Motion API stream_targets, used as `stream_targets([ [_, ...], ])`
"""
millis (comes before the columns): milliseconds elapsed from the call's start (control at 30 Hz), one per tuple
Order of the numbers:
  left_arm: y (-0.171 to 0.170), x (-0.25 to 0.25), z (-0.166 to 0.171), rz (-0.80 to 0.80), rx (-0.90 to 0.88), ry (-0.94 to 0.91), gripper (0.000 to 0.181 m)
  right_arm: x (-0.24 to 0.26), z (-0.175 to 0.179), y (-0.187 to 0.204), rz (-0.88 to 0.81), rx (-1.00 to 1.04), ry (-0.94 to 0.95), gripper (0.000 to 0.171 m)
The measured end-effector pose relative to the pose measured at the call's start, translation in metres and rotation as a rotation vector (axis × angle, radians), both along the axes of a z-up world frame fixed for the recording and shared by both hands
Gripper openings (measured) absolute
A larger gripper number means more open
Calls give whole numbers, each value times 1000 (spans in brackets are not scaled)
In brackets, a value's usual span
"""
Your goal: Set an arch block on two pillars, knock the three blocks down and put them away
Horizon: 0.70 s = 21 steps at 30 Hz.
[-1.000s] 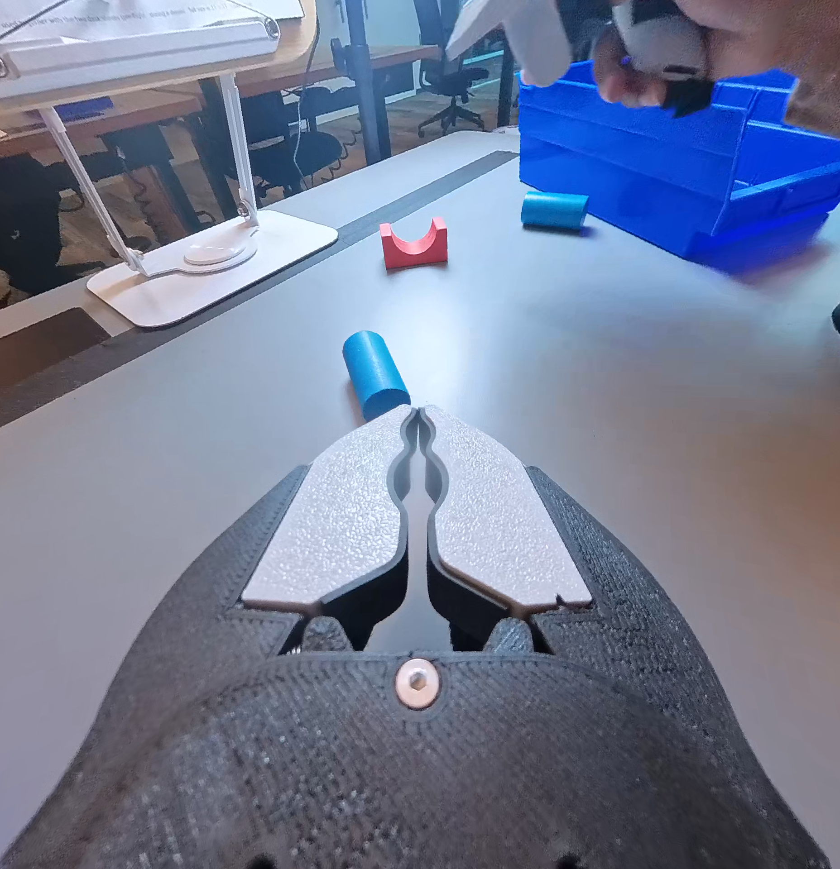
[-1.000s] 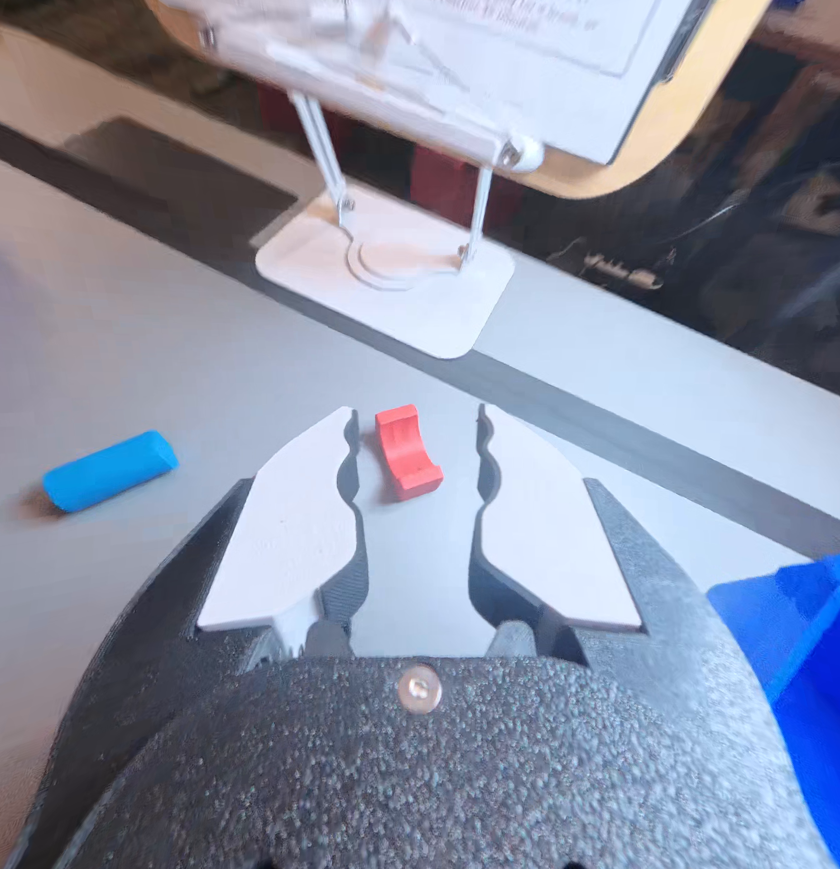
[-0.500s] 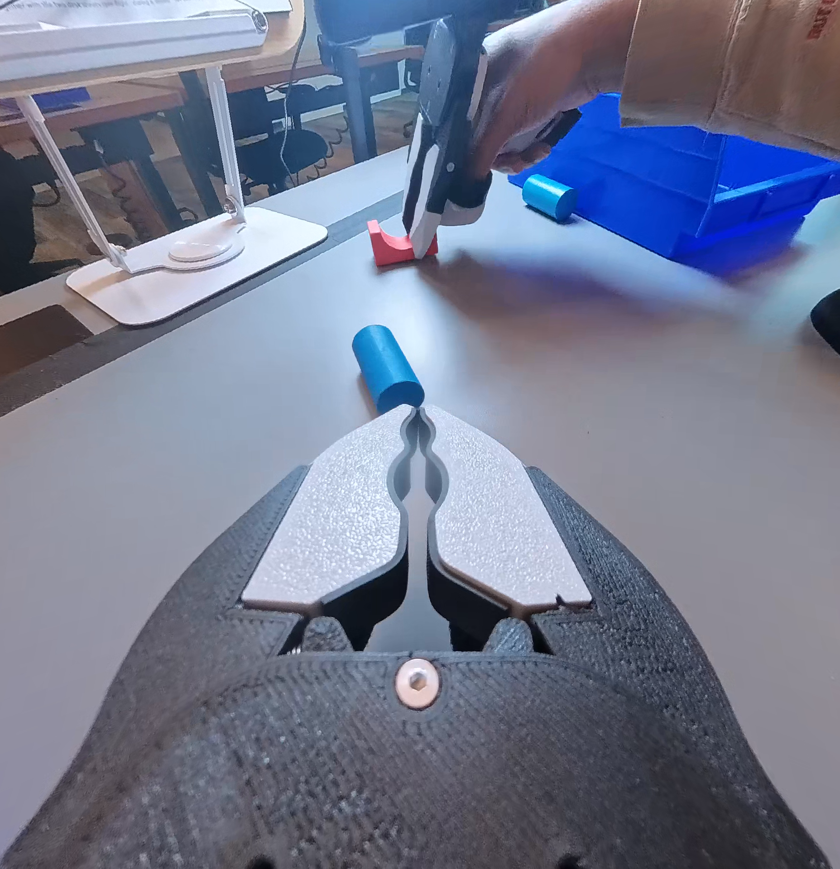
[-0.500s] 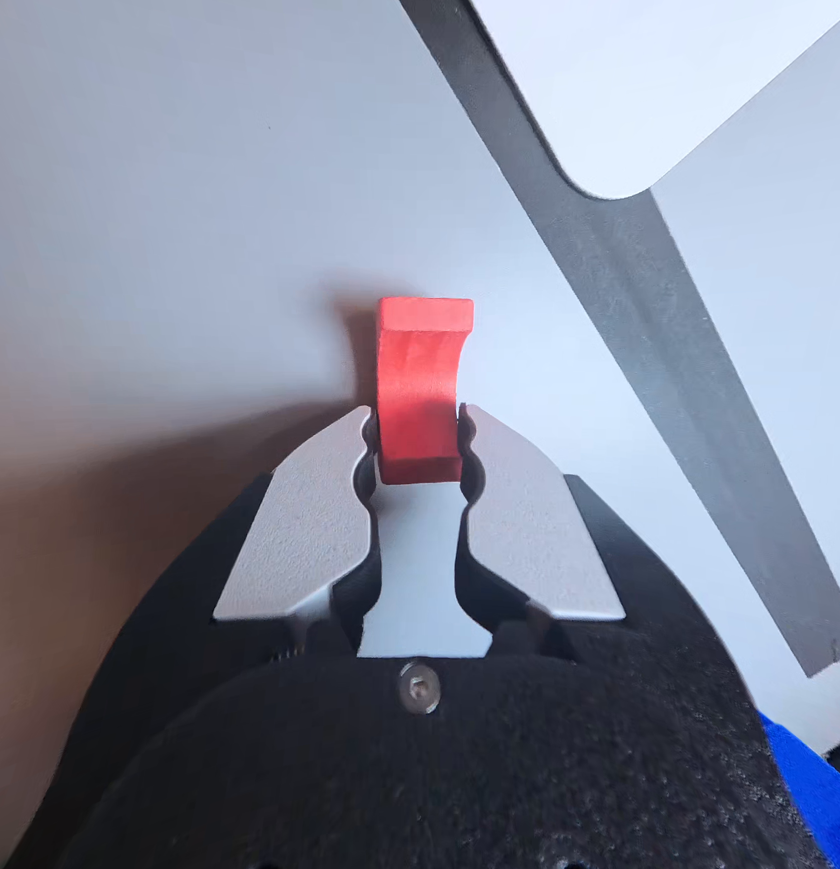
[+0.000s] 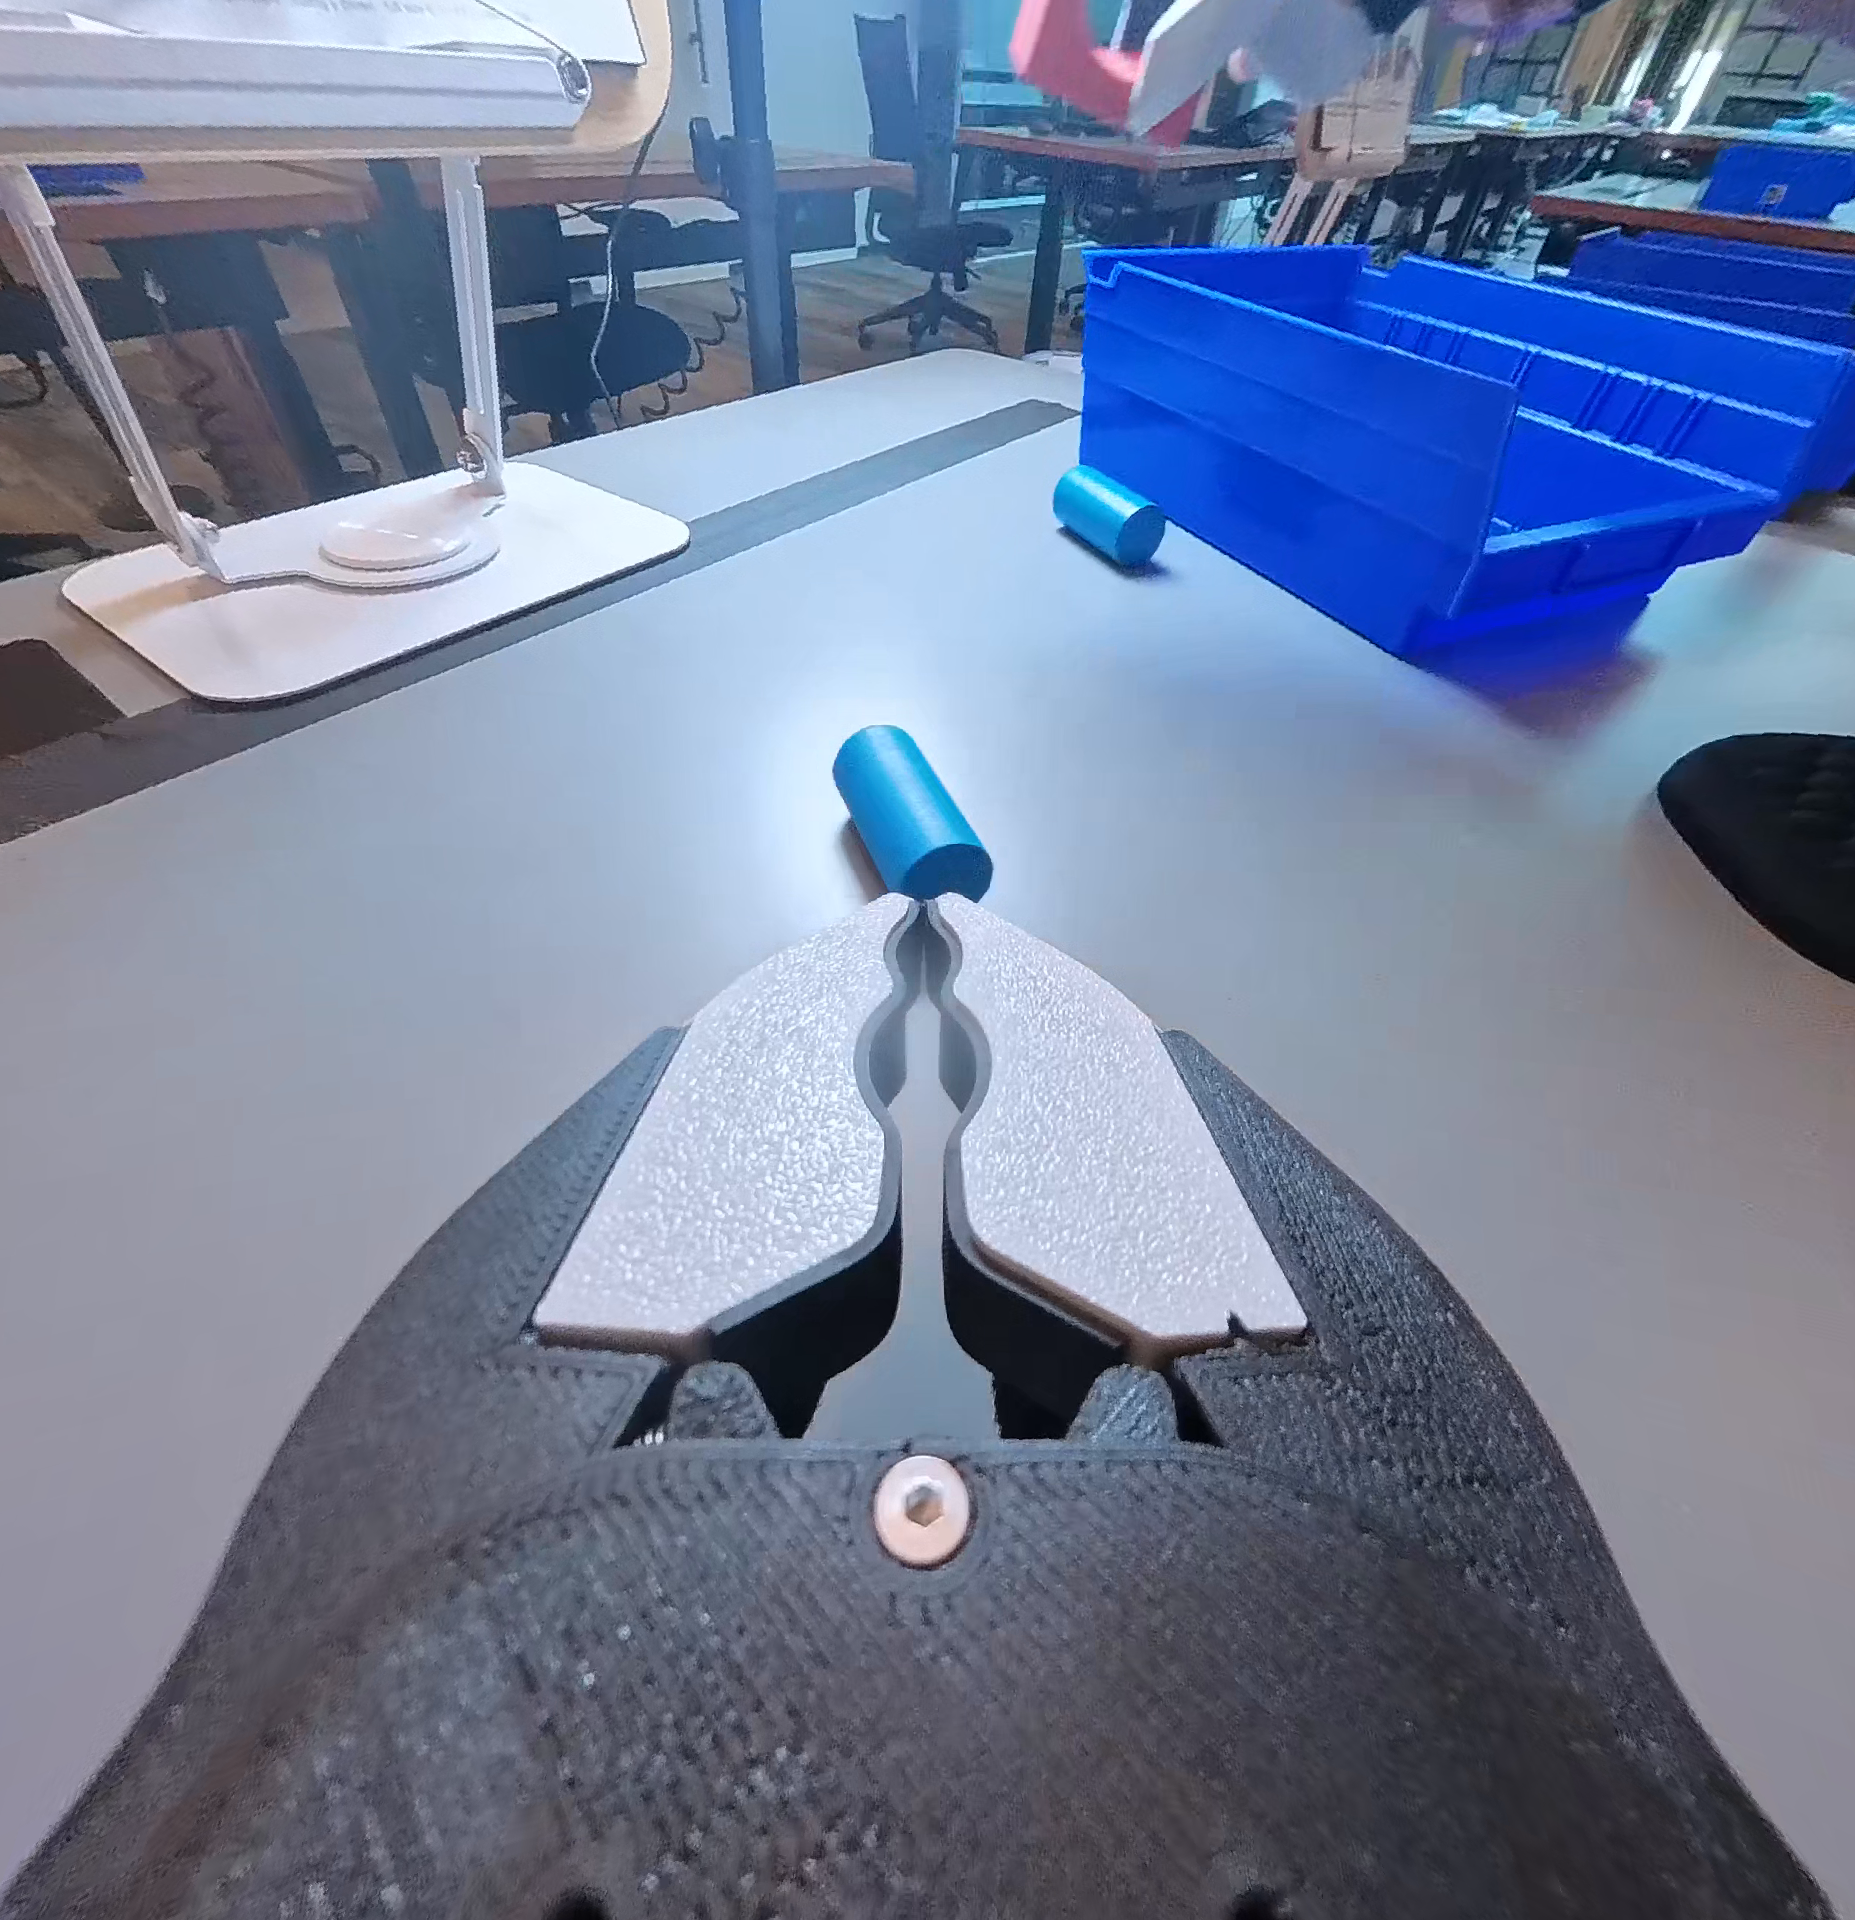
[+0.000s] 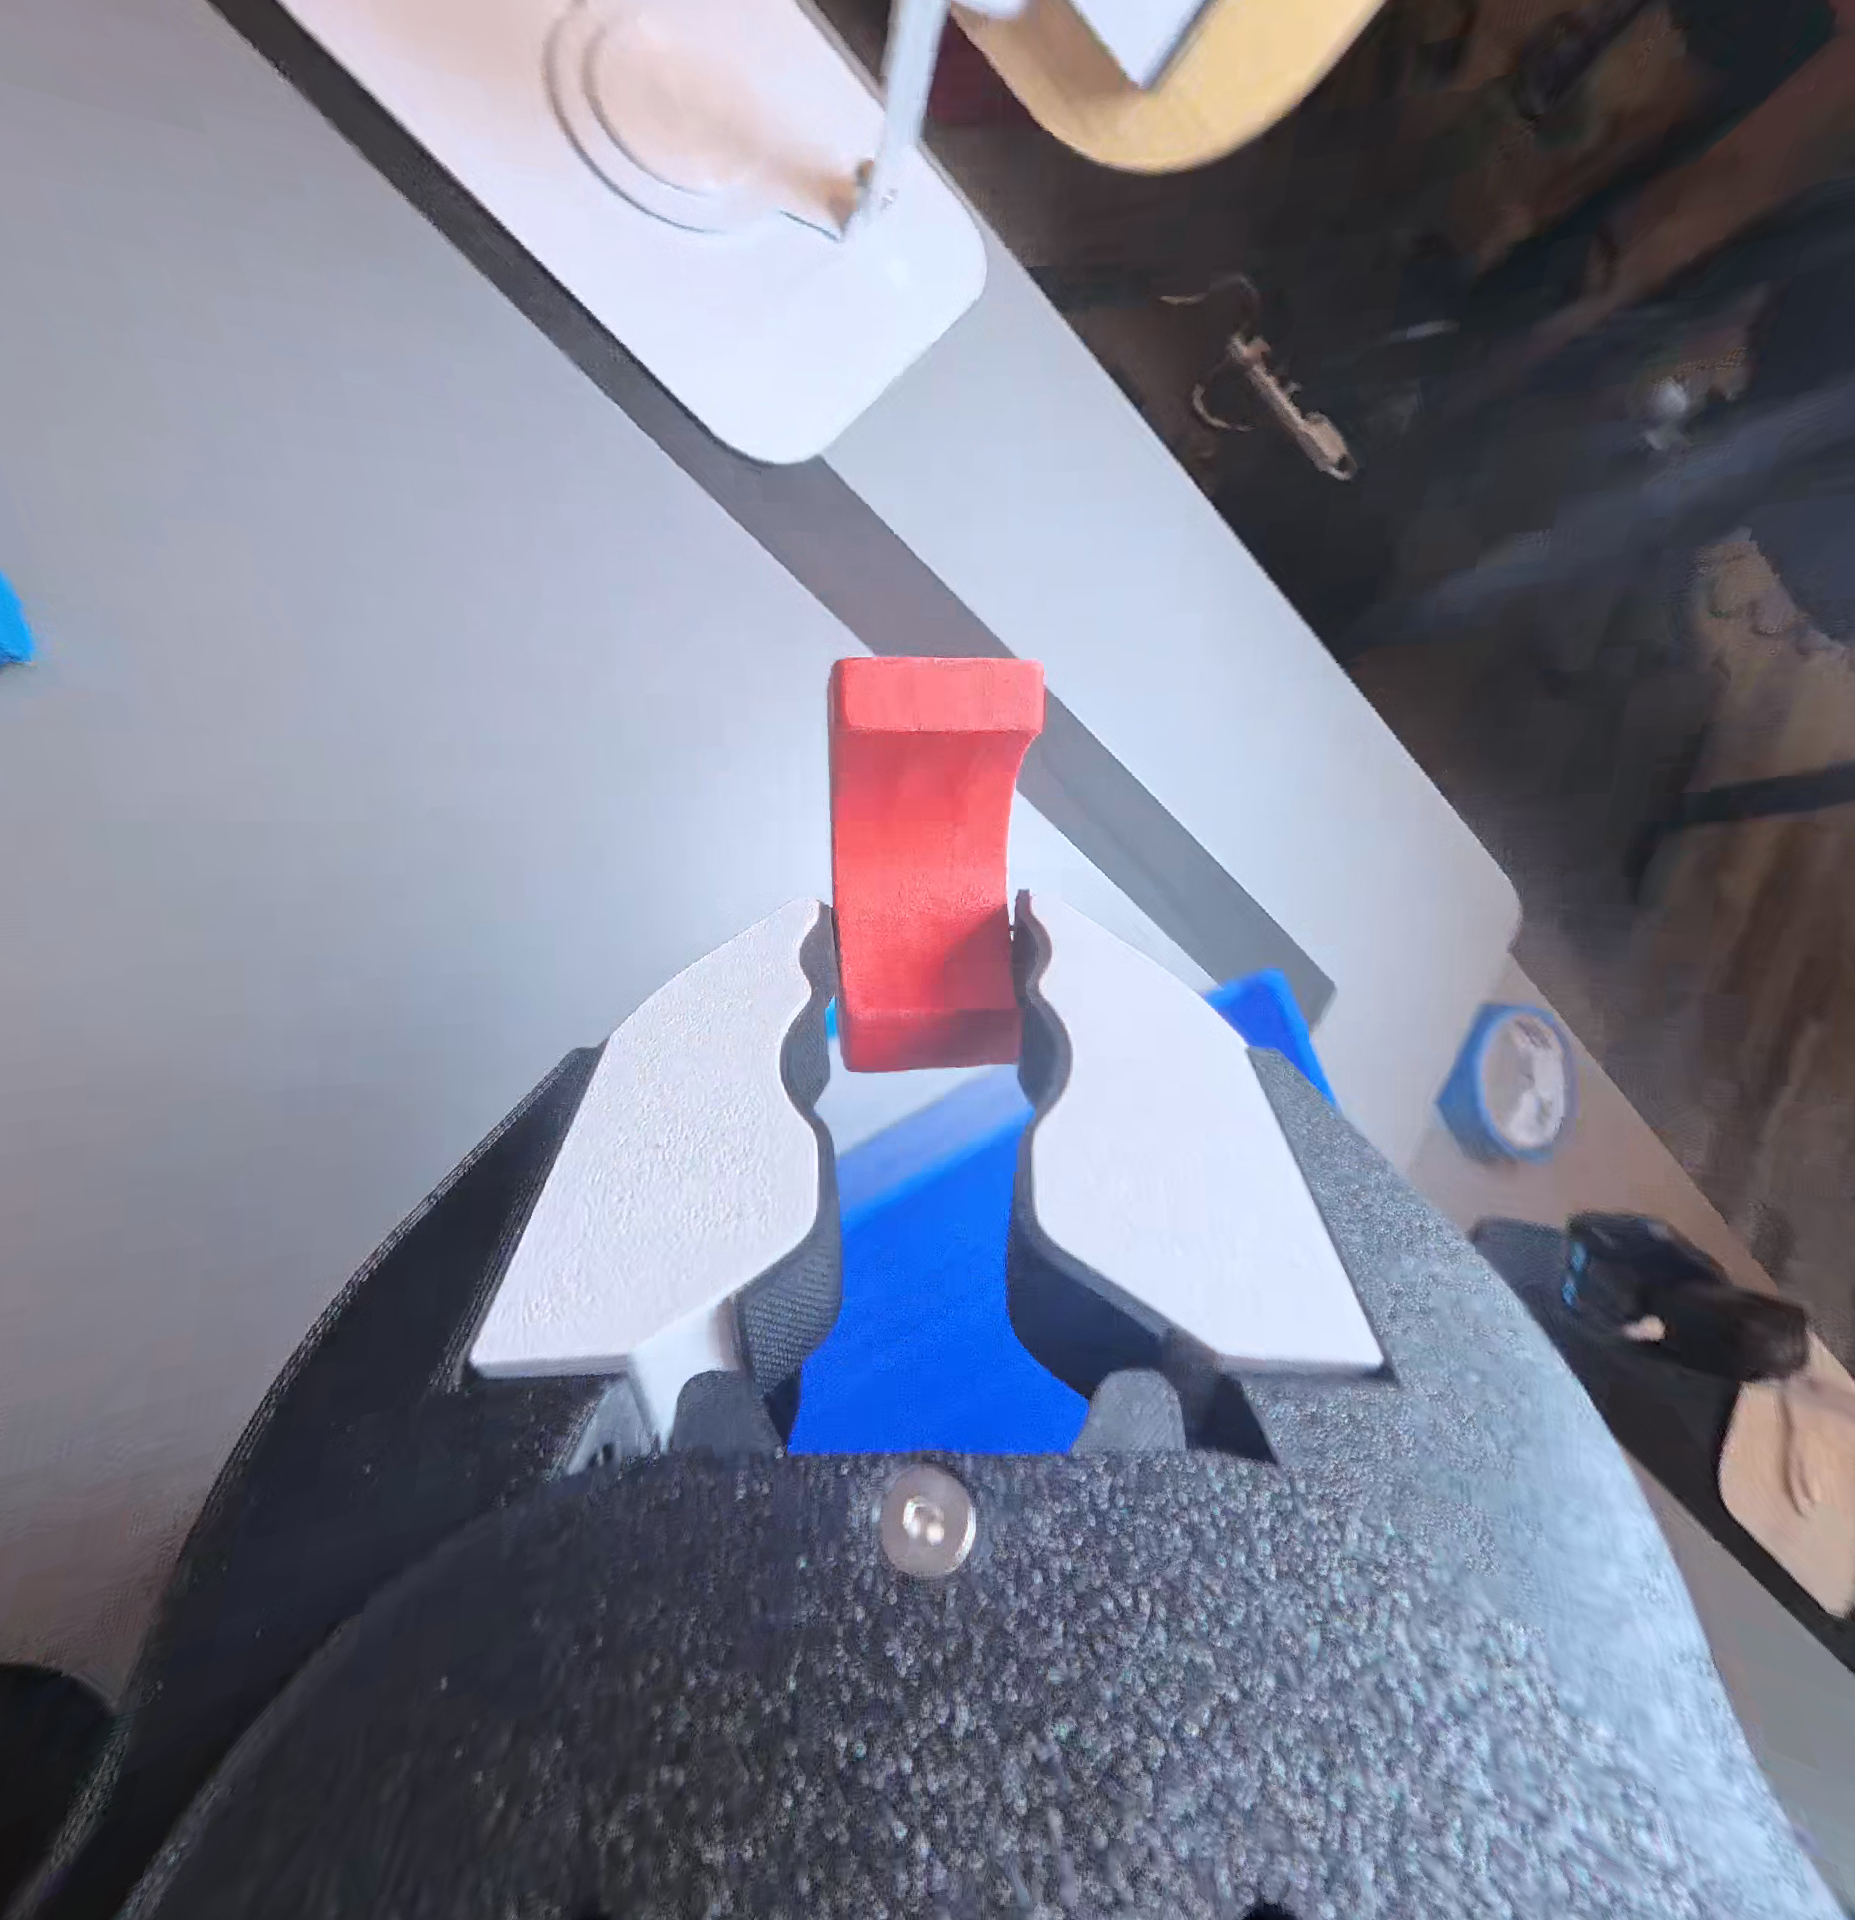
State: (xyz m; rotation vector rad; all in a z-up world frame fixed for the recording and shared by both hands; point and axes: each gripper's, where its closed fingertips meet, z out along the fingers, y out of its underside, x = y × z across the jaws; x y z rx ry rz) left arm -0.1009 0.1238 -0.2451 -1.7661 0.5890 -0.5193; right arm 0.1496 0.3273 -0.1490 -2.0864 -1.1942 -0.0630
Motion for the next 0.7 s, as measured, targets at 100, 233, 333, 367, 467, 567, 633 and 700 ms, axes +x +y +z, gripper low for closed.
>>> stream_targets([
  [100, -1, 3, -3, -7, -5, 12, 0, 63, 10, 8, -171, 71, -15, 33],
  [233, -2, 8, -7, -24, -5, 40, 0, 140, -20, 21, -386, 43, -74, 33],
  [333, -3, 10, -8, -27, -10, 46, 0, 167, -73, 22, -480, -108, -75, 33],
  [367, -3, 10, -8, -27, -12, 46, 0, 171, -89, 23, -503, -147, -61, 33],
  [467, -3, 9, -8, -27, -14, 41, 0, 170, -129, 29, -544, -235, 0, 33],
  [567, -3, 9, -8, -30, -14, 33, 0, 165, -147, 41, -579, -240, 77, 34],
  [633, -3, 8, -7, -30, -11, 29, 0, 158, -140, 55, -572, -183, 190, 39],
  [700, -4, 8, -7, -34, -11, 25, 0, 149, -120, 61, -564, -146, 329, 44],
])
